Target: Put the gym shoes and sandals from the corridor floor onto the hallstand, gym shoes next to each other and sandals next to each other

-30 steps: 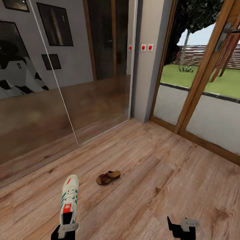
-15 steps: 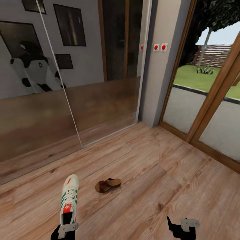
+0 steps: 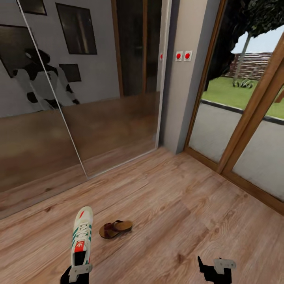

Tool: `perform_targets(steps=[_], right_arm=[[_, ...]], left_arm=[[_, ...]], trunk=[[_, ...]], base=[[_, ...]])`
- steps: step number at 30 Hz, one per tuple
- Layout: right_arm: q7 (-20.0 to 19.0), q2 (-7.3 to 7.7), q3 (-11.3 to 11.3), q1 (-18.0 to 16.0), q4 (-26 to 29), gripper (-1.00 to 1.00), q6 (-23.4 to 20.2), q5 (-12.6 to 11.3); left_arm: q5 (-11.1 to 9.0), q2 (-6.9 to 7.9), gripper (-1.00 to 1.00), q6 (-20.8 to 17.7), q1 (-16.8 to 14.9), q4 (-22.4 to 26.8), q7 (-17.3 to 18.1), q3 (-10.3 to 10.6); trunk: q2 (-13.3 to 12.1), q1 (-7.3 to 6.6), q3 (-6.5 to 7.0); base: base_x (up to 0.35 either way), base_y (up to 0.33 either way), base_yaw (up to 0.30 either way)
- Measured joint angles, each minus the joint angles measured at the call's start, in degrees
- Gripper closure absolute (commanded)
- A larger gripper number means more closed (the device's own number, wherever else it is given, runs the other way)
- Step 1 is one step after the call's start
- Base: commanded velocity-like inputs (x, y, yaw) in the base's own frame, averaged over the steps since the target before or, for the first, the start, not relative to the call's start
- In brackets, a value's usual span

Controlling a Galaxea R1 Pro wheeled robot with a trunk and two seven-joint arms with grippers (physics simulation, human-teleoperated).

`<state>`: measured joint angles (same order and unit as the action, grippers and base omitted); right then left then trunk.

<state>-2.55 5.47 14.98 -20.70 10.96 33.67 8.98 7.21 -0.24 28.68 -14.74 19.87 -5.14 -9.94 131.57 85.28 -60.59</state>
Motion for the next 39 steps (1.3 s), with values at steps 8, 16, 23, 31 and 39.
perform_targets(steps=[8, 16, 23, 31, 39], right_arm=[[0.0, -0.07, -0.01, -0.02, -0.02, -1.0, 0.03, 0.06], [0.0, -0.09, 0.0, -0.02, -0.02, -1.0, 0.0, 0.08], [0.0, -0.09, 0.0, -0.02, -0.02, -1.0, -0.01, 0.04], [0.0, -0.08, 0.0, -0.02, -0.02, -1.0, 0.02, 0.04], [0.0, -0.08, 0.0, -0.02, -0.02, -1.0, 0.02, 0.01]], left_arm=[[-0.03, 0.01, 1.0, 0.0, 0.01, 0.02, 0.01, -0.03], [0.0, 0.0, 1.0, -0.02, 0.01, 0.01, 0.01, -0.03], [0.0, 0.01, 1.0, 0.01, 0.01, 0.03, 0.01, -0.03], [0.0, 0.0, 1.0, 0.04, 0.01, 0.0, 0.01, -0.03], [0.0, 0.0, 1.0, 0.04, 0.01, 0.04, 0.01, -0.03]], trunk=[[0.0, 0.0, 0.0], [0.0, 0.0, 0.0], [0.0, 0.01, 0.0], [0.0, 0.02, 0.0], [0.0, 0.02, 0.0]], base=[[0.191, -0.253, 0.22], [0.159, -0.275, 0.277], [0.119, -0.286, 0.278], [0.017, -0.286, 0.278], [0.001, -0.286, 0.278]])
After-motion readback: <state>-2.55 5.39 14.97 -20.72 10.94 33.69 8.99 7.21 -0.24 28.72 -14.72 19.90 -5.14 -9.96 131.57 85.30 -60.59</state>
